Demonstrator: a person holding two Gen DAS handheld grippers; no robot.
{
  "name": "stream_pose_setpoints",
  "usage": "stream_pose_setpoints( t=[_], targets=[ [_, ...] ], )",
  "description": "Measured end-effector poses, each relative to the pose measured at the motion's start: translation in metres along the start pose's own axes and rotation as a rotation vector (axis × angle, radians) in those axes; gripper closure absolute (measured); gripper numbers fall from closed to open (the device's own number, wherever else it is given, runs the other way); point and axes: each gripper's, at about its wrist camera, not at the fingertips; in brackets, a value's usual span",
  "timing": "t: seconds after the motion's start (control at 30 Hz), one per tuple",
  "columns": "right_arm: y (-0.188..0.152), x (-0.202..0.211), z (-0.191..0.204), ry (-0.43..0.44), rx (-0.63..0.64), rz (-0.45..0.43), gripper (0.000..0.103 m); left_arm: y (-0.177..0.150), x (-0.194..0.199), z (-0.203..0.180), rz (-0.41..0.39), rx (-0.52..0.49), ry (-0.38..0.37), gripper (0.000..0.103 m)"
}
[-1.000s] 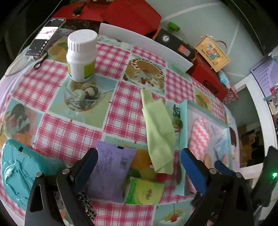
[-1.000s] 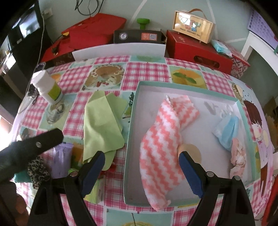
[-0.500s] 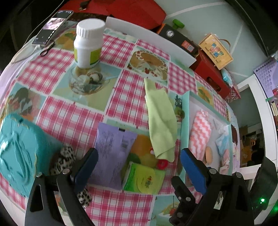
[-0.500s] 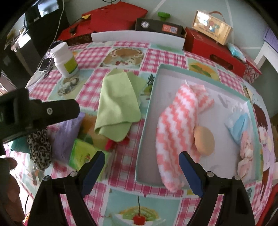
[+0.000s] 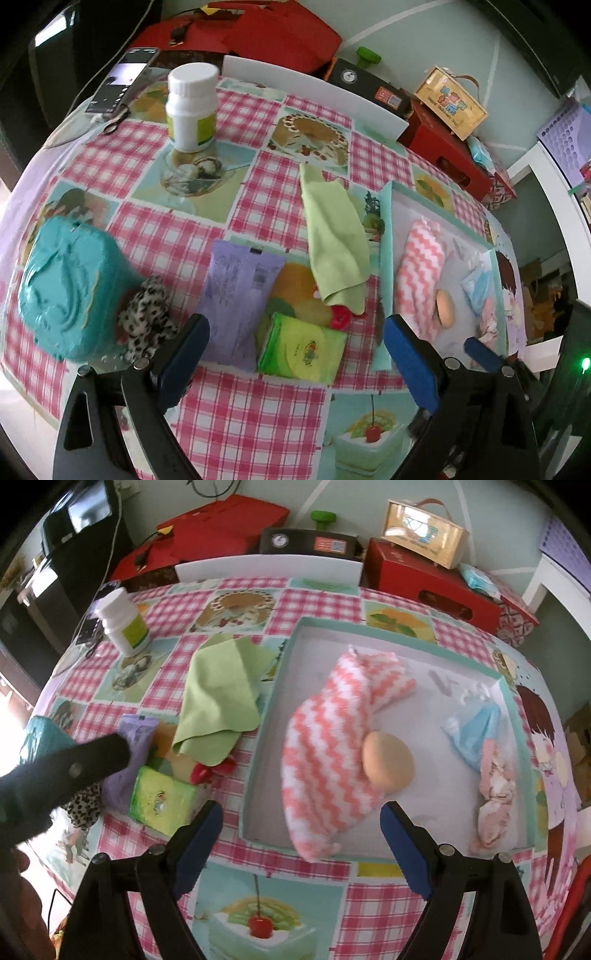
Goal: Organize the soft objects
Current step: 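Move both tools back over the items left on the table, then close the left gripper on the leopard-print scrunchie while the right gripper closes on the green tissue pack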
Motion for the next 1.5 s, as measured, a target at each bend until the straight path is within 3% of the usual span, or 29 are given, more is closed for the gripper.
stream_pose_setpoints(
  t=[0.23,0.37,0.63,1.0,1.1,1.5],
  targets=[
    [0.0,0.005,-0.008,0.017,-0.025,-0.03,0.014,-0.022,0.006,0.018,-0.016,0.042,0.059,0.008],
    [-0.001,0.008,0.002,0.057,0.002,-0.048,0.014,-0.03,0.005,0.032,-0.01,0.075,0.073,0.014],
    [-0.01,0.003,0.035,0.139,0.091,-0.024,0.013,-0.037,0.005,0.057,0.004,0.168,0.107,0.014],
    [-0.019,-0.008,0.073,0.213,0.2,0.009,0.013,-0.037,-0.001,0.077,0.011,0.228,0.117,0.016],
    [-0.021,-0.011,0.083,0.216,0.221,0.014,0.013,-0.037,-0.007,0.084,0.03,0.249,0.114,0.028],
    [-0.017,-0.033,0.098,0.221,0.221,0.047,0.013,-0.031,-0.025,0.098,0.066,0.275,0.099,0.029]
  ],
)
Point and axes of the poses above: each gripper's, at about its wrist camera, not at the fingertips, and x roughly against the way its jaws point, z to its left, y to its top, and after that the axes turned 3 degrees about z, right-handed
